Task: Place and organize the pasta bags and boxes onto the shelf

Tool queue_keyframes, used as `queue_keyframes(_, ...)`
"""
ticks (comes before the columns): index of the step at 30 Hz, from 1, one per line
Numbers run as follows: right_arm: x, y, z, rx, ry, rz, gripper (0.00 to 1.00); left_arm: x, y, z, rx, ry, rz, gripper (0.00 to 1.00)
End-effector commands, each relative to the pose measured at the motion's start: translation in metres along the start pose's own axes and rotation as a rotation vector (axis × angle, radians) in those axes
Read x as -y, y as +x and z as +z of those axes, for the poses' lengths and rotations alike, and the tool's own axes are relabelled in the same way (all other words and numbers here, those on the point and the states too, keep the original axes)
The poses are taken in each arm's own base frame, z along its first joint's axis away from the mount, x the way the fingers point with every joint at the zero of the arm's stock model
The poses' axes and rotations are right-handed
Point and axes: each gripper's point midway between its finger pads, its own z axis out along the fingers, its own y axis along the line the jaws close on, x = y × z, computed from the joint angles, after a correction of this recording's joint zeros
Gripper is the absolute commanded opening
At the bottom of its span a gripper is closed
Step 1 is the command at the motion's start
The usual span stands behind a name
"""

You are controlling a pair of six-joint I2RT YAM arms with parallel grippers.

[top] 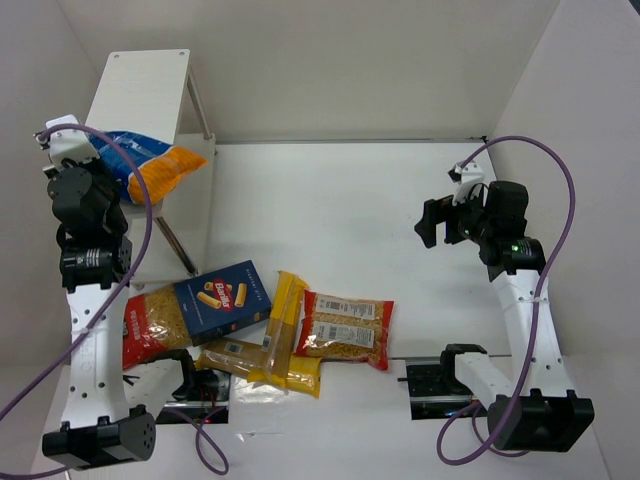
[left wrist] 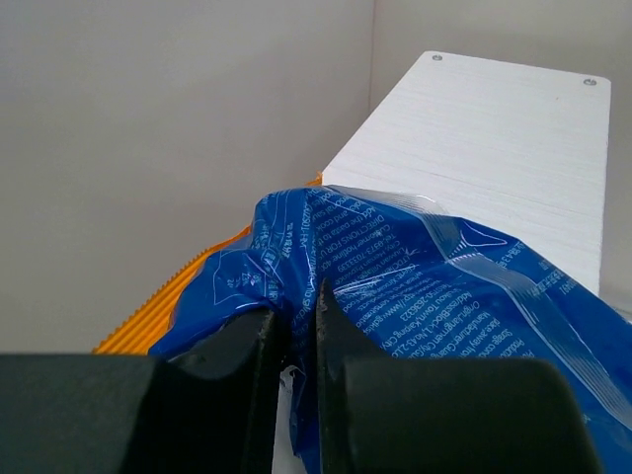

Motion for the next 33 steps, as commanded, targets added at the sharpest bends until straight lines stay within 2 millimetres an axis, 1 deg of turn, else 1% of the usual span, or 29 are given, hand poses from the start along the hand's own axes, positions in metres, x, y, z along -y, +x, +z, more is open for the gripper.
queue_keyframes(1,-0.002,-0.009,-0.005,0.04,-0.007,-0.005,1.0,-0.002,-0.018,0.008,0.026,-0.004,0.037,0.21)
queue_keyframes(2,-0.002,-0.009,-0.005,0.04,-0.007,-0.005,1.0,0.001,-0.011,0.01,0.004,0.007,0.056,0.23)
queue_keyframes(3,-0.002,-0.009,-0.005,0.04,-0.007,-0.005,1.0,0.002,-0.016,0.009,0.009,0.016,0.055,0.3)
queue_keyframes(4,-0.002,-0.005,-0.003,0.032,-0.009,-0.001,1.0,0.004,-0.019,0.011,0.013,0.024,0.053,0.33)
queue_keyframes(6,-0.002,-0.005,-0.003,0.032,-0.009,-0.001,1.0,0.005,-0.018,0.014,0.003,0.025,0.058,0.4)
queue_keyframes(7,-0.002,-0.005,-0.003,0.032,-0.009,-0.001,1.0,0.004,-0.023,0.013,0.013,0.024,0.066,0.42)
queue_keyframes(8,-0.002,-0.005,-0.003,0.032,-0.009,-0.001,1.0,0.004,-0.016,0.016,-0.01,0.016,0.075,0.49)
queue_keyframes(9,-0.002,-0.005,-0.003,0.032,-0.009,-0.001,1.0,0.002,-0.023,0.015,0.003,0.005,0.069,0.54)
queue_keyframes(11,-0.002,-0.005,-0.003,0.032,-0.009,-0.001,1.0,0.003,-0.017,0.022,-0.022,-0.002,0.089,0.64)
queue_keyframes(12,-0.002,-0.005,-0.003,0.032,-0.009,-0.001,1.0,0.001,-0.021,0.021,-0.013,-0.013,0.085,0.66)
queue_keyframes(13,-0.003,-0.007,-0.005,0.04,-0.007,-0.004,1.0,0.002,-0.018,0.024,-0.023,-0.012,0.089,0.68)
queue_keyframes(14,-0.003,-0.007,-0.005,0.04,-0.007,-0.005,1.0,0.001,-0.023,0.024,-0.012,-0.013,0.093,0.69)
queue_keyframes(15,-0.004,-0.007,-0.005,0.042,-0.016,-0.005,1.0,0.001,-0.02,0.027,-0.022,-0.021,0.098,0.73)
queue_keyframes(16,-0.004,-0.007,-0.005,0.042,-0.016,-0.005,1.0,0.0,-0.028,0.026,-0.006,-0.023,0.09,0.75)
queue_keyframes(17,-0.004,-0.007,-0.005,0.042,-0.016,-0.005,1.0,0.001,-0.028,0.028,-0.012,-0.022,0.093,0.77)
queue_keyframes(18,-0.002,-0.007,-0.006,0.042,-0.008,0.0,1.0,0.001,-0.04,0.028,0.004,-0.024,0.077,0.82)
queue_keyframes(19,-0.002,-0.005,-0.006,0.034,-0.009,0.004,1.0,0.001,-0.046,0.026,0.008,-0.015,0.075,0.84)
queue_keyframes(20,-0.002,-0.005,-0.006,0.034,-0.009,0.004,1.0,0.001,-0.051,0.027,0.009,-0.015,0.075,0.89)
queue_keyframes(21,-0.002,-0.005,-0.006,0.034,-0.009,0.004,1.0,0.001,-0.072,0.024,0.045,-0.006,0.059,0.92)
queue_keyframes(22,-0.002,-0.005,-0.006,0.034,-0.009,0.004,1.0,0.001,-0.076,0.02,0.042,0.003,0.061,0.94)
queue_keyframes(23,-0.002,-0.005,-0.006,0.034,-0.009,0.004,1.0,0.003,-0.08,0.021,0.044,0.017,0.062,0.96)
queue_keyframes(25,-0.003,-0.006,-0.008,0.042,-0.008,0.0,1.0,0.002,-0.092,0.018,0.058,0.016,0.056,0.97)
queue_keyframes(26,-0.005,-0.007,-0.008,0.044,-0.017,-0.001,1.0,0.0,-0.089,0.018,0.046,0.008,0.06,0.97)
queue_keyframes(27,-0.005,-0.003,-0.007,0.036,-0.018,0.003,1.0,-0.002,-0.094,0.017,0.056,-0.003,0.055,0.99)
queue_keyframes(29,-0.005,-0.004,-0.009,0.044,-0.017,-0.001,1.0,-0.006,-0.094,0.016,0.054,-0.021,0.055,1.0)
queue_keyframes(30,-0.005,-0.004,-0.009,0.044,-0.017,-0.001,1.0,-0.007,-0.096,0.014,0.048,-0.02,0.057,1.0)
queue_keyframes(31,-0.005,-0.004,-0.009,0.044,-0.017,-0.001,1.0,-0.007,-0.101,0.009,0.058,-0.008,0.054,1.0)
queue_keyframes(33,-0.004,-0.006,-0.012,0.053,-0.007,0.0,1.0,0.003,-0.112,-0.004,0.066,0.084,0.057,1.0)
